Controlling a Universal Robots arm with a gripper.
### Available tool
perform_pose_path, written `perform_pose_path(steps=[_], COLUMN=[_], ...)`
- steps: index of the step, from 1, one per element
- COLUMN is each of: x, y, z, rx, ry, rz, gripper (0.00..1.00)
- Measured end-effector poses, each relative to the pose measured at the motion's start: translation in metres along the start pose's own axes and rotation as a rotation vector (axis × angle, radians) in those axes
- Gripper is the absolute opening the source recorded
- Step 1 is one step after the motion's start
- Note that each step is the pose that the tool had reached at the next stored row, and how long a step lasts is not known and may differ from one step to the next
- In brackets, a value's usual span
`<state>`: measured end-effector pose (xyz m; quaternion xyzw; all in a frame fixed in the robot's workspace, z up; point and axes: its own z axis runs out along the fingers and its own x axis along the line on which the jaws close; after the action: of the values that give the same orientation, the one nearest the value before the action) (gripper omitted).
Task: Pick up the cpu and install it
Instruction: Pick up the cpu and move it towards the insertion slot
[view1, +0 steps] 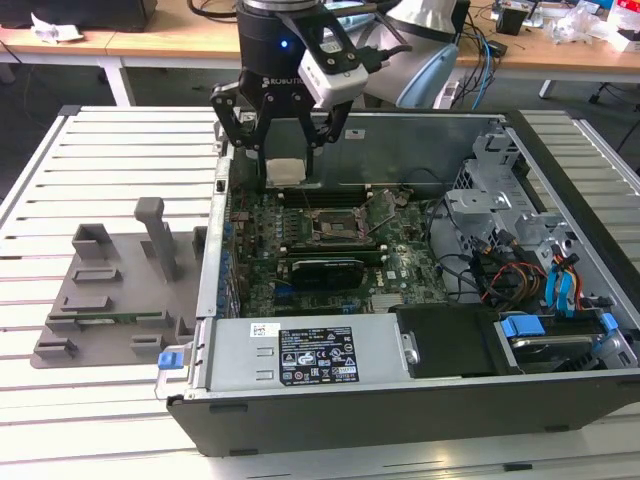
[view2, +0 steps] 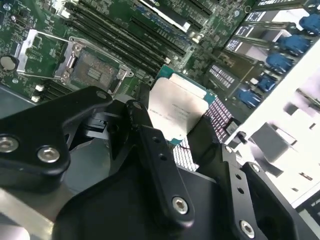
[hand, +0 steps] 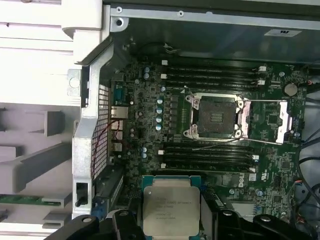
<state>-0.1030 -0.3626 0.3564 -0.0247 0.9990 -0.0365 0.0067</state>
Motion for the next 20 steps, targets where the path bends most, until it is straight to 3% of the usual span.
perform_pose_path(steps=[3,5,6,14,20], x=[-0.0165,-0.0215,-0.0284,-0.0472,-0.0609], y=[0.0070,0.0086,0.0111,0.0157,0.0153], z=[0.0053,0.0067,0.0095,0.0187,0.0217], rx=[-0.0001,0.0002,0.0011,0.0048,0.0074], ry=[0.0002,0.0003,0.0004,0.0005,0.0006], rz=[0.000,0.000,0.000,0.000,0.000], gripper=[0.55,0.55,0.55,0.55,0.55])
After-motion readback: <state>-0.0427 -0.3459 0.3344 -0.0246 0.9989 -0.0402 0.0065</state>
